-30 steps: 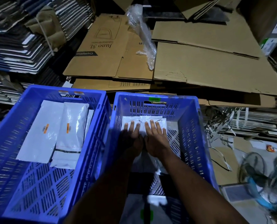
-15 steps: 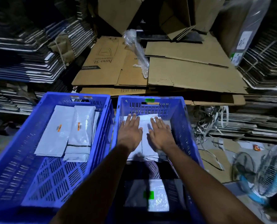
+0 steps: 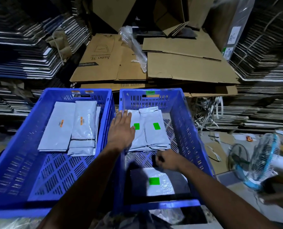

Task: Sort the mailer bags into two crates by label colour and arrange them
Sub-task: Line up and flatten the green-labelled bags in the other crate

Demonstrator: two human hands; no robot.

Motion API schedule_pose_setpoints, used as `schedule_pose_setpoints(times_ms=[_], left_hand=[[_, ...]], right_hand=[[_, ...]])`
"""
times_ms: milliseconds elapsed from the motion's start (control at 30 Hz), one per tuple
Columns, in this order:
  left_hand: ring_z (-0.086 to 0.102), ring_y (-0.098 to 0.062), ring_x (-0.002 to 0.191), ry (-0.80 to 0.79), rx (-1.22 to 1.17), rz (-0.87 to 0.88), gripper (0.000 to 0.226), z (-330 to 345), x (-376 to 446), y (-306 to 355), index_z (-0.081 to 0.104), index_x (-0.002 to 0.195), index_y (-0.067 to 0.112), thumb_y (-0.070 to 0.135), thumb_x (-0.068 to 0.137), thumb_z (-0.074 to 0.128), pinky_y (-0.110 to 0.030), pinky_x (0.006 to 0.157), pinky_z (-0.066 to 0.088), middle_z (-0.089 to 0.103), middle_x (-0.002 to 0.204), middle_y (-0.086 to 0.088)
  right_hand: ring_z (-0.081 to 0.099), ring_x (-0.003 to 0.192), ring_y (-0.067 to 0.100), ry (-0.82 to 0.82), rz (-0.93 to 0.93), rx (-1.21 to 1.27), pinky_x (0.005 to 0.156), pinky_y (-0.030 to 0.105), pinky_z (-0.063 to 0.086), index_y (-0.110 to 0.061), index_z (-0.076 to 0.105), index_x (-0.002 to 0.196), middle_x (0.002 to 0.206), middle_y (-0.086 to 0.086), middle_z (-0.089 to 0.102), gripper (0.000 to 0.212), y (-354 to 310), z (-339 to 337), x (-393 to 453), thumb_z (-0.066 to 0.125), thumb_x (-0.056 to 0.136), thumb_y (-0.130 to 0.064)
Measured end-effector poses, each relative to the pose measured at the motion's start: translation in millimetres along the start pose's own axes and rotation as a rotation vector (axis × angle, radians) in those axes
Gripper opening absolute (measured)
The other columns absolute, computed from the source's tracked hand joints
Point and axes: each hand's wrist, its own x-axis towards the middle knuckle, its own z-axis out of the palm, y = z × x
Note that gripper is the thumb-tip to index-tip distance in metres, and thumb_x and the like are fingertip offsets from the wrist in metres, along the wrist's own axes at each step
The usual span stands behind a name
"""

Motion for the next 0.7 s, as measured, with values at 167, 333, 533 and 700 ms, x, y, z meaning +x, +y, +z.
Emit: schedule_pose_setpoints(times_ms=[167,333,533,700], left_hand=[[0.004,-0.019,0.153,0.026,-0.08,-0.012,0.062,-1.7,-6.5,0.0,0.018,0.157,0.016,0.036,0.101,0.036,-0.044,0.124,0.013,0.012,0.166,-0.001],[0.008,-0.02,0.153,0.047,-0.11,-0.028,0.059,-5.0,-7.3,2.2,0.025,0.155,0.015,0.036,0.101,0.039,-0.044,0.123,0.016,0.02,0.164,-0.003],[0.008,-0.02,0.153,0.095,-0.228,-0.056,0.058,-7.2,-8.9,1.1,0.025,0.156,0.013,0.028,0.102,0.04,-0.04,0.125,0.012,0.016,0.165,-0.004],[-0.003,-0.018,0.153,0.058,-0.233,-0.109,0.063,-7.0,11.9,-7.1,0.013,0.158,0.013,0.029,0.103,0.039,-0.037,0.125,0.006,0.004,0.167,-0.002]], right_hand=[[0.061,0.098,0.032,-0.245,-0.025,-0.239,0.083,0.039,0.052,-0.009,0.06,0.11,0.105,0.017,0.067,0.057,2.3,27.3,7.9,0.08,0.068,-0.042],[0.065,0.086,0.025,-0.38,-0.023,-0.113,0.076,0.03,0.047,-0.006,0.07,0.1,0.097,0.014,0.072,0.039,0.0,23.2,8.0,0.079,0.066,-0.024],[0.046,0.065,0.006,-0.118,-0.051,0.407,0.06,0.029,0.036,-0.018,0.055,0.078,0.072,-0.008,0.05,0.018,6.9,-14.9,-10.3,0.071,0.082,-0.023],[0.066,0.083,0.022,0.414,0.077,0.883,0.076,0.041,0.055,-0.018,0.062,0.099,0.093,0.008,0.069,0.03,6.9,-47.6,8.9,0.08,0.078,-0.03]])
